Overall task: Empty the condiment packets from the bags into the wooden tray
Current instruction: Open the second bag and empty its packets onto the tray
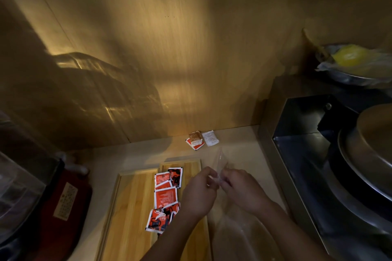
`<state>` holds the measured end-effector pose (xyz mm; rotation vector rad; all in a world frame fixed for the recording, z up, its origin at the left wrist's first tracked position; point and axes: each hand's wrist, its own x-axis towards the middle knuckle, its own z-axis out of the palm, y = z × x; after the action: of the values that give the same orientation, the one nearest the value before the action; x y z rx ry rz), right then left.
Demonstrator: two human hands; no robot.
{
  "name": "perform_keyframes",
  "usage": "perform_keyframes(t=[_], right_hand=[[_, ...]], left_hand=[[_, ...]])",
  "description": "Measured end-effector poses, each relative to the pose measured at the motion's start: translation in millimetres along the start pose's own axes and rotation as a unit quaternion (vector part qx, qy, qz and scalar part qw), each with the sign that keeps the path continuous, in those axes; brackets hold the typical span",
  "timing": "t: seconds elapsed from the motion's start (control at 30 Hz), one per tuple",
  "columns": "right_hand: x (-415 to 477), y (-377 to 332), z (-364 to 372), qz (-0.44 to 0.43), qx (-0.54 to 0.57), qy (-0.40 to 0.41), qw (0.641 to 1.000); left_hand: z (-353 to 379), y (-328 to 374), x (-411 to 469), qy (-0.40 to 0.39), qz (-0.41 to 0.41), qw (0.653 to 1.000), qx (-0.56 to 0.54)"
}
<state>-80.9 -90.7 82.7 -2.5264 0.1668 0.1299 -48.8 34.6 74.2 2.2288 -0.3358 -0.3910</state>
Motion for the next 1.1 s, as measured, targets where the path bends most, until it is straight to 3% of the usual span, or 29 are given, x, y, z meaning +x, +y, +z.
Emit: perform_keyframes(t=[0.17,0.3,0.4,0.5,0.6,0.77,1.1], right_hand=[[0.9,3.5,-1.7,0.016,-0.012,0.035,0.999],[-3.3,3.3,-3.4,0.072,-0.025,0.086,0.993],[-4.2,5.1,-5.5,0.102,-0.008,0.102,0.990],[-3.0,4.8,-4.1,0.064,0.011,0.083,0.994],[-0.7,3.0,-2.1,0.000,-0.025,0.058,0.998],[-0.1,1.8,-4.6,-0.022,-0.067,0.076,0.995],[-2.4,1.0,-15.7,0.087,-0.036,0.179,0.979]], left_hand=[[-3.0,-4.9,-1.0,0.042,-0.006,0.999,-0.006],[-6.3,-4.0,-3.4,0.109,-0.012,0.992,0.059],[-9.0,-4.3,-5.4,0.137,-0.014,0.989,0.049],[-7.5,-4.6,-3.9,0.087,0.025,0.996,0.024],[-5.7,0.6,-2.5,0.051,0.054,0.994,0.084],[-9.1,-1.0,-1.6,0.072,0.090,0.980,0.160],[-24.2,2.3,0.1,0.176,-0.007,0.978,0.112]])
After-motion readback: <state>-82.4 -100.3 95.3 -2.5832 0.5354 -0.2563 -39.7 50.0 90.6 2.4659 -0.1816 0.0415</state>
